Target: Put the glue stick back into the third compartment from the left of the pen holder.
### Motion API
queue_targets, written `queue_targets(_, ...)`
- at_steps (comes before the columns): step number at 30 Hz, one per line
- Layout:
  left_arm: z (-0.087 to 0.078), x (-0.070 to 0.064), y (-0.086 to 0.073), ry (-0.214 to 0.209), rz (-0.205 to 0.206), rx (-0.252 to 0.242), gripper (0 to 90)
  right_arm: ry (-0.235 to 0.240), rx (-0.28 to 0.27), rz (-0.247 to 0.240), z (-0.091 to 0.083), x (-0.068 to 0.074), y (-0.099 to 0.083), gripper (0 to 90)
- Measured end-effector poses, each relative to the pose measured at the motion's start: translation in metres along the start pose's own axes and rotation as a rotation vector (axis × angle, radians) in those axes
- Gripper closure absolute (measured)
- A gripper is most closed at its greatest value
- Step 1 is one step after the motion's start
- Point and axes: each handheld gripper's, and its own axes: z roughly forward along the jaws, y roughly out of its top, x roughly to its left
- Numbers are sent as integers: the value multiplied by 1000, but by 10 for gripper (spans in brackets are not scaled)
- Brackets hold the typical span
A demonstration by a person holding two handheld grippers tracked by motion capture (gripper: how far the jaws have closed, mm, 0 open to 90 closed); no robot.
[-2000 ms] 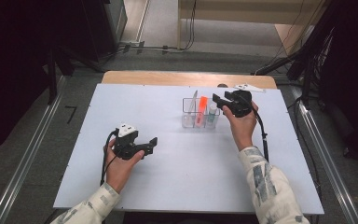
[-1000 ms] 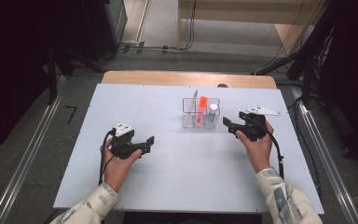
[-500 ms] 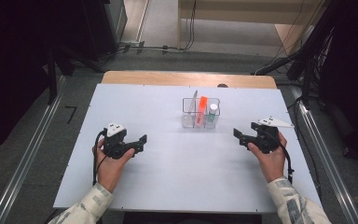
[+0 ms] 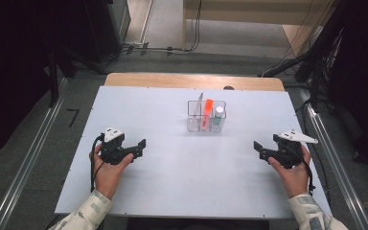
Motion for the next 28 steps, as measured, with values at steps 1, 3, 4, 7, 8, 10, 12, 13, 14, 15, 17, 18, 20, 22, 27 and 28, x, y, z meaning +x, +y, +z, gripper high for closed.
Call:
queue_targets(1, -1, 1, 0, 0, 1, -1, 142, -4, 4, 2, -2, -2, -2, 155)
queue_targets(3, -3, 2, -2, 5, 2, -2, 142, -9, 8, 14, -5, -4, -5, 155)
queue_targets(4, -4, 3, -2, 6, 4, -1, 142, -13, 7, 13, -7, -6, -7, 154)
queue_targets(7, -6, 4, -4, 8, 15, 4, 142, -25, 16, 20, -12, -10, -12, 155)
queue_targets(8, -7, 4, -5, 11, 18, 6, 142, -30, 19, 21, -14, -13, -14, 154)
queue_targets(10, -9, 4, -7, 13, 22, 6, 142, -39, 22, 31, -18, -17, -18, 155)
queue_targets(12, -12, 3, -9, 13, 28, 6, 142, -50, 18, 37, -23, -21, -22, 154)
queue_targets(13, -14, 2, -10, 11, 30, 9, 142, -55, 18, 41, -26, -22, -24, 155)
queue_targets(14, -16, 1, -11, 10, 31, 8, 142, -61, 19, 45, -29, -23, -25, 154)
queue_targets(15, -18, 0, -12, 8, 35, 6, 142, -63, 18, 47, -31, -24, -27, 154)
queue_targets(17, -22, -2, -13, 15, 56, 1, 142, -65, 17, 41, -35, -24, -30, 154)
queue_targets(18, -24, -3, -14, 19, 65, -5, 142, -68, 21, 38, -36, -23, -31, 154)
queue_targets(20, -27, -4, -16, 23, 78, -7, 142, -76, 19, 32, -40, -22, -33, 154)
queue_targets(22, -29, -3, -18, 21, 83, -7, 142, -80, 18, 32, -42, -23, -35, 153)
queue_targets(27, -32, 0, -21, 30, 82, 1, 142, -92, 18, 42, -47, -27, -39, 145)
queue_targets(28, -32, 1, -21, 30, 81, 0, 141, -94, 19, 43, -47, -27, -40, 140)
